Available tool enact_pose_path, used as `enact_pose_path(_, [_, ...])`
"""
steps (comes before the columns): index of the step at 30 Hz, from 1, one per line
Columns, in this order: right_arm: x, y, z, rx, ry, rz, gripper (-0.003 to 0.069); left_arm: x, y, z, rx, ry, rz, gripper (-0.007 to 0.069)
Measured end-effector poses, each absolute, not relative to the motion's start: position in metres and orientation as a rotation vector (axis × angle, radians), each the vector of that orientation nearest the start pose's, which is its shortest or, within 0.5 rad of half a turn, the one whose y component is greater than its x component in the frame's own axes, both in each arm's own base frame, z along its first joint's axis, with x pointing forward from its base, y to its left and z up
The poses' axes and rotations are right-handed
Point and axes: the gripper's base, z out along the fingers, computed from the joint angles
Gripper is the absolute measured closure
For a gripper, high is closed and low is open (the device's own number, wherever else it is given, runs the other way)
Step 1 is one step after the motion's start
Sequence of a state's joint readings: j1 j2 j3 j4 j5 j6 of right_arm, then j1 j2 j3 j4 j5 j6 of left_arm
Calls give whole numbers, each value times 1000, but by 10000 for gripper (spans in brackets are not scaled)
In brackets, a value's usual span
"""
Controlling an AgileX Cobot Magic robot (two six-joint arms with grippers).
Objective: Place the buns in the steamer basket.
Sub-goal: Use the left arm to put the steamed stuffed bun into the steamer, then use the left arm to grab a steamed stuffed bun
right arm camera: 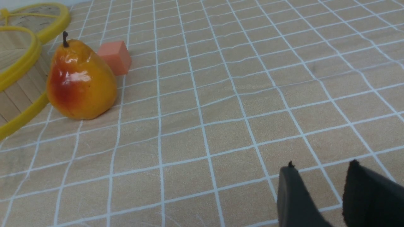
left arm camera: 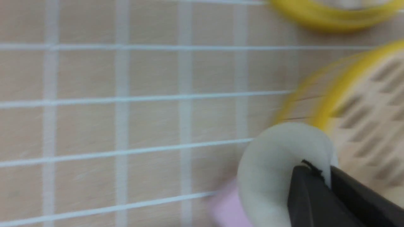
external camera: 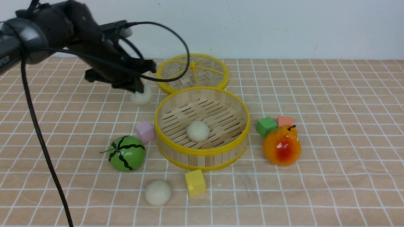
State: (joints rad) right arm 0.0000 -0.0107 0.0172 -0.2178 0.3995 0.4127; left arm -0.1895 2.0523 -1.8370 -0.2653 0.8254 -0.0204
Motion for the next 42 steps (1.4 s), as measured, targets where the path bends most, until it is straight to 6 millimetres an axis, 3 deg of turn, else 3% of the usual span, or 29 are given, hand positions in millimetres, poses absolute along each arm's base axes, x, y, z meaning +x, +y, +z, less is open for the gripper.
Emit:
enact_pose_path(1, [52,-8,173,256,1863,66,418,454,-122,275,106,2520,-419,631])
enact_pose_path(2, [52,-8,173,256,1863,66,418,454,-124,275,110,2517,-421,631])
enact_pose_path(5, [52,-8,173,256,1863,66,418,448,-155,277,183,2472,-449,631])
enact_pose_path(10, [52,-8,173,256,1863,66,418,446,-182,281,229,2381,-477,631])
enact_pose_path(18, [52,-8,173,256,1863,66,418,458,-190,263,213,2329,-476,630])
enact_pose_path(27, [52,-8,173,256,1863,66,418,473,-195,211,197,2385,-452,607])
enact_pose_path(32, [52,-8,173,256,1863,66,418,474,-196,207,194,2394,-454,536])
enact_pose_path(34, [52,-8,173,256,1863,66,418,472,-195,206,197,2411,-455,449])
enact_pose_path(36, [52,-8,173,256,1863,66,418,471,-195,205,196,2424,-456,413])
enact_pose_path(37, [52,-8,173,256,1863,66,418,469,-195,205,184,2453,-463,346])
enact_pose_path(40, [52,-8,173,256,1863,66,418,465,-194,211,174,2479,-465,268])
enact_pose_path(42, [52,-8,173,256,1863,66,418,459,-190,227,193,2493,-450,219])
